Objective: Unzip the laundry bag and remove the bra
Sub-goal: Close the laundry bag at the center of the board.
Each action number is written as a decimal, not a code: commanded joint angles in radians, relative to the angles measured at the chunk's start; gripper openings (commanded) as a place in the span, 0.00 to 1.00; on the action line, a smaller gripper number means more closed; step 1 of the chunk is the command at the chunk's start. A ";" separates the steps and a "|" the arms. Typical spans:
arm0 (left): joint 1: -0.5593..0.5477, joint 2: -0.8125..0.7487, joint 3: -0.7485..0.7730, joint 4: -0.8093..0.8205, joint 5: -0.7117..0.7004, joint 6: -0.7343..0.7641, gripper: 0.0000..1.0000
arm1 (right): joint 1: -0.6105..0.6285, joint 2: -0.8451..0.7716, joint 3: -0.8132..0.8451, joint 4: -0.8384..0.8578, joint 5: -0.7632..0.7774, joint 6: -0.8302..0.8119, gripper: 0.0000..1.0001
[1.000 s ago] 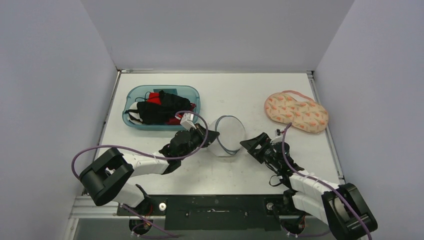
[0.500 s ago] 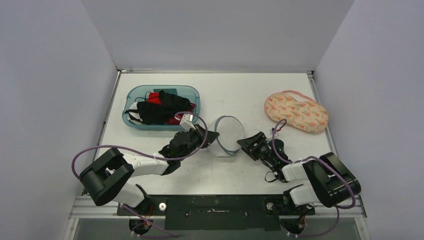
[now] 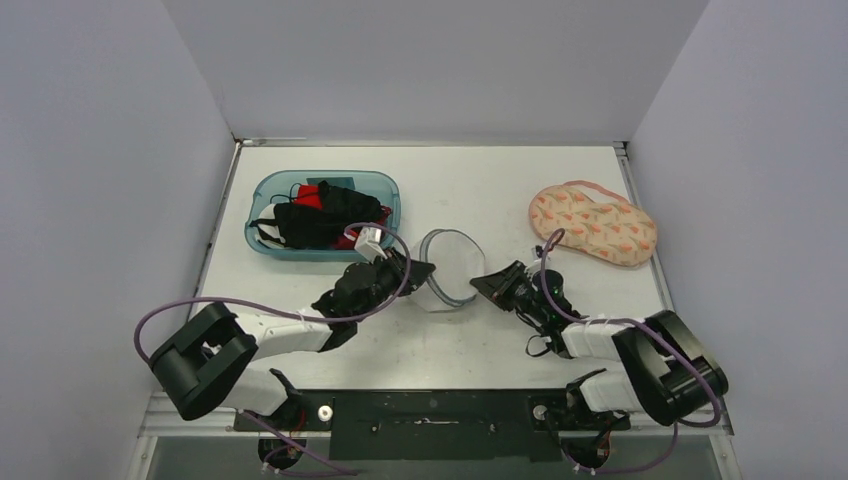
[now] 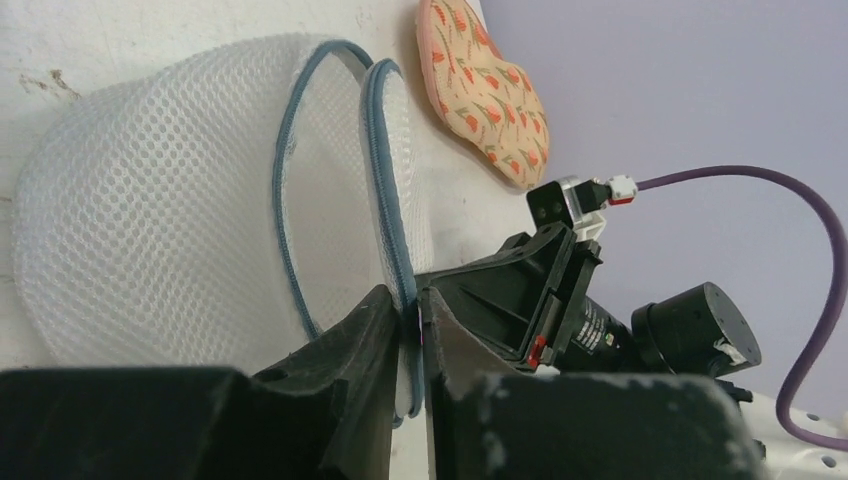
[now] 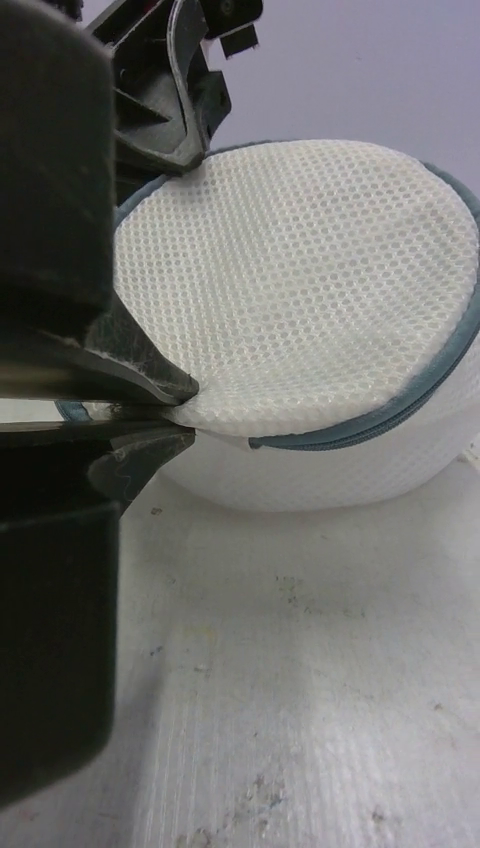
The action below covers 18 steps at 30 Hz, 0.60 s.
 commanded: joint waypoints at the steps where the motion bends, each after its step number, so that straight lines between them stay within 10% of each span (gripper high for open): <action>1: 0.009 -0.092 0.032 -0.119 0.016 0.025 0.29 | 0.006 -0.160 0.129 -0.295 0.011 -0.232 0.05; 8: 0.048 -0.216 0.101 -0.415 0.037 0.107 0.91 | -0.019 -0.307 0.284 -0.804 0.056 -0.535 0.05; 18: 0.135 -0.114 0.182 -0.406 0.255 0.154 0.97 | -0.039 -0.363 0.287 -0.936 0.012 -0.605 0.05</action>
